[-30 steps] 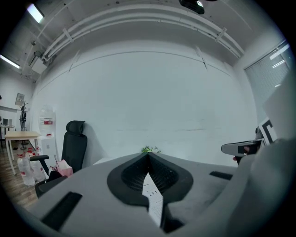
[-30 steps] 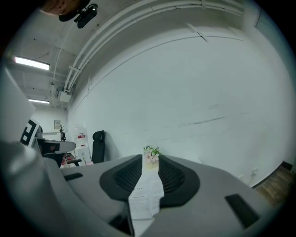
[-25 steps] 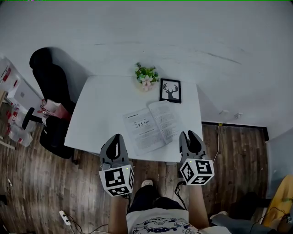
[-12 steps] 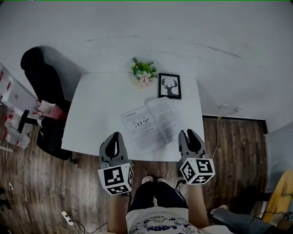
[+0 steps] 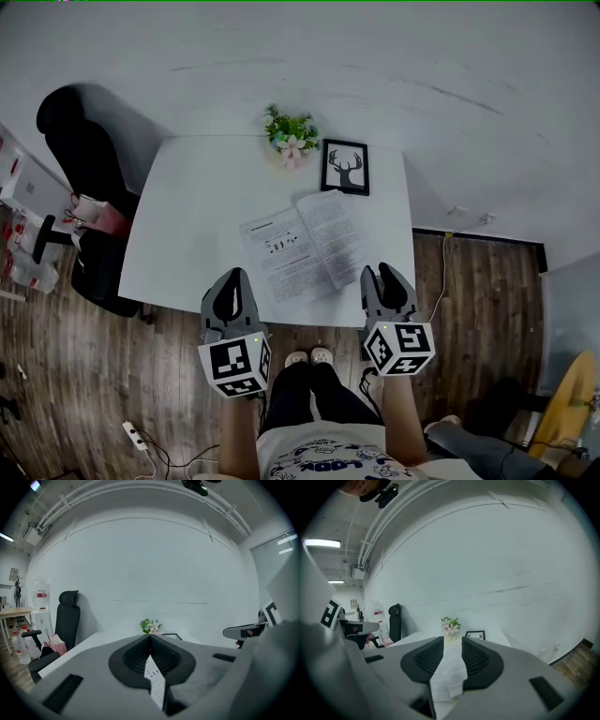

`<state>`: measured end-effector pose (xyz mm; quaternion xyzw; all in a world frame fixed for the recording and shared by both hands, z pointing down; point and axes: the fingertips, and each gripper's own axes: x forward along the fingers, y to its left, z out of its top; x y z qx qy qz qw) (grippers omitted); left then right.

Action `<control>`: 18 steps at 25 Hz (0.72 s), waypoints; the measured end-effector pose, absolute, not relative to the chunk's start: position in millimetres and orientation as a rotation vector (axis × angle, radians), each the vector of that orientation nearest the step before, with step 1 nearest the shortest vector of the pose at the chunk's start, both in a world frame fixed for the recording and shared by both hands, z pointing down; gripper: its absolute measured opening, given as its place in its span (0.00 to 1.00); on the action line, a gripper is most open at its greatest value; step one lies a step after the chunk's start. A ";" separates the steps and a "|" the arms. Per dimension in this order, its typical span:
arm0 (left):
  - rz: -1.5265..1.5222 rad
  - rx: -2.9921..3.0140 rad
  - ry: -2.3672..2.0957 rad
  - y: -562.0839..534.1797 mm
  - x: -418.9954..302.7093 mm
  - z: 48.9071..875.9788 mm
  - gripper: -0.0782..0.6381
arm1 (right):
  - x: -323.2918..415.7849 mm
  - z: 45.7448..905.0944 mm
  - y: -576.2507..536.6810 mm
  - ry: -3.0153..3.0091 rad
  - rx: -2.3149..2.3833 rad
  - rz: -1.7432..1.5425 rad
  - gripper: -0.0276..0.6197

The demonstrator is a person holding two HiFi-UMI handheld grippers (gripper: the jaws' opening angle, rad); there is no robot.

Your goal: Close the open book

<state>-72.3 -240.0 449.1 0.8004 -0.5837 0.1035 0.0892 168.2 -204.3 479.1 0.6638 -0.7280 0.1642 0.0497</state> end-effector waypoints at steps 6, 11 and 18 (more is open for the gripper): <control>0.338 2.360 -1.724 -237.6 -64.8 462.7 0.14 | 174.3 497.4 -201.1 -2.196 1.992 0.533 0.22; 0.379 2.337 -1.708 -232.6 -60.7 480.9 0.14 | 174.8 526.4 -194.4 -2.179 1.968 0.614 0.22; 0.424 2.313 -1.678 -224.1 -55.2 502.2 0.14 | 175.1 568.0 -184.3 -2.203 1.983 0.913 0.23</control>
